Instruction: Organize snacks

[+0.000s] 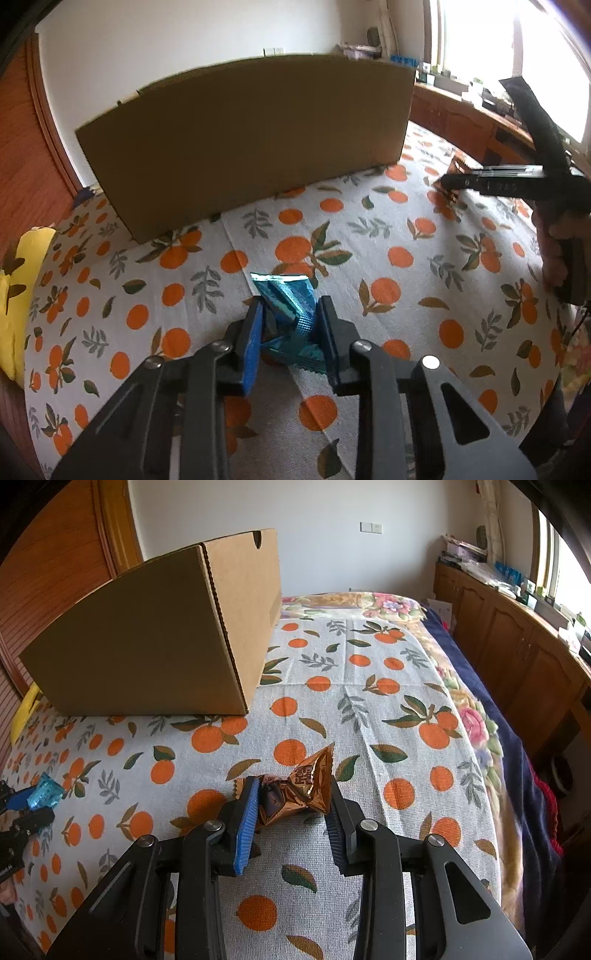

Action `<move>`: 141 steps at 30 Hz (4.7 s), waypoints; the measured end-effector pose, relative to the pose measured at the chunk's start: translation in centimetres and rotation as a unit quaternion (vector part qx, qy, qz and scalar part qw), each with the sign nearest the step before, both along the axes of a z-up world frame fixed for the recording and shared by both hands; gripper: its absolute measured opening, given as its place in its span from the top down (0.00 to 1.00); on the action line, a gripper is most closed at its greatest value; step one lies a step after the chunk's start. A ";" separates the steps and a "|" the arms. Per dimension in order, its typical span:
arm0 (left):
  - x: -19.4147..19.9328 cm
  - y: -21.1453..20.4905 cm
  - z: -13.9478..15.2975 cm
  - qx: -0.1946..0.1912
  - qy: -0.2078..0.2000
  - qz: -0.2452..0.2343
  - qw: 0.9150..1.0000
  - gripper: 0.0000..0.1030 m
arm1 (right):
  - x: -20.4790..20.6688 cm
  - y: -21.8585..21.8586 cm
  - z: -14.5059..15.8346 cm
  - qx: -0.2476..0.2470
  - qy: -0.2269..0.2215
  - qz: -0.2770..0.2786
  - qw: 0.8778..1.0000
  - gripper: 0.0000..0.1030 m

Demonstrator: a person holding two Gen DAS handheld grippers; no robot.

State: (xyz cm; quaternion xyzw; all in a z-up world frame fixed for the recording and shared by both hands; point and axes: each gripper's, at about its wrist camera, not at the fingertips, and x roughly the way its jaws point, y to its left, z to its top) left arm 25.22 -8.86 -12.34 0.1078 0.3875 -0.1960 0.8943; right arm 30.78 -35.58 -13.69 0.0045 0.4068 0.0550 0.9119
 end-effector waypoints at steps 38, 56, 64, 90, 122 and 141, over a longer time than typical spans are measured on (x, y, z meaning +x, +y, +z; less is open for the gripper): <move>2.9 2.4 8.8 -0.082 -0.090 0.023 0.992 0.74 | -3.1 2.6 8.7 0.020 -0.091 0.086 0.992 0.76; 10.1 4.0 13.2 -0.108 -0.114 0.046 0.986 0.73 | 1.8 9.5 13.8 0.000 -0.146 0.167 0.975 0.76; 13.1 3.7 11.9 -0.096 -0.107 0.060 0.988 0.73 | 5.1 11.3 13.5 0.009 -0.145 0.176 0.974 0.76; 11.6 2.2 11.2 -0.067 -0.107 0.061 0.990 0.63 | 6.6 10.8 11.5 0.009 -0.131 0.145 0.981 0.54; -6.8 3.2 18.8 -0.041 -0.172 0.108 0.978 0.32 | -12.0 8.7 16.5 -0.013 -0.178 0.035 0.983 0.09; -14.3 5.5 21.2 -0.044 -0.201 0.145 0.968 0.00 | -19.1 8.7 20.0 -0.014 -0.199 0.023 0.980 0.00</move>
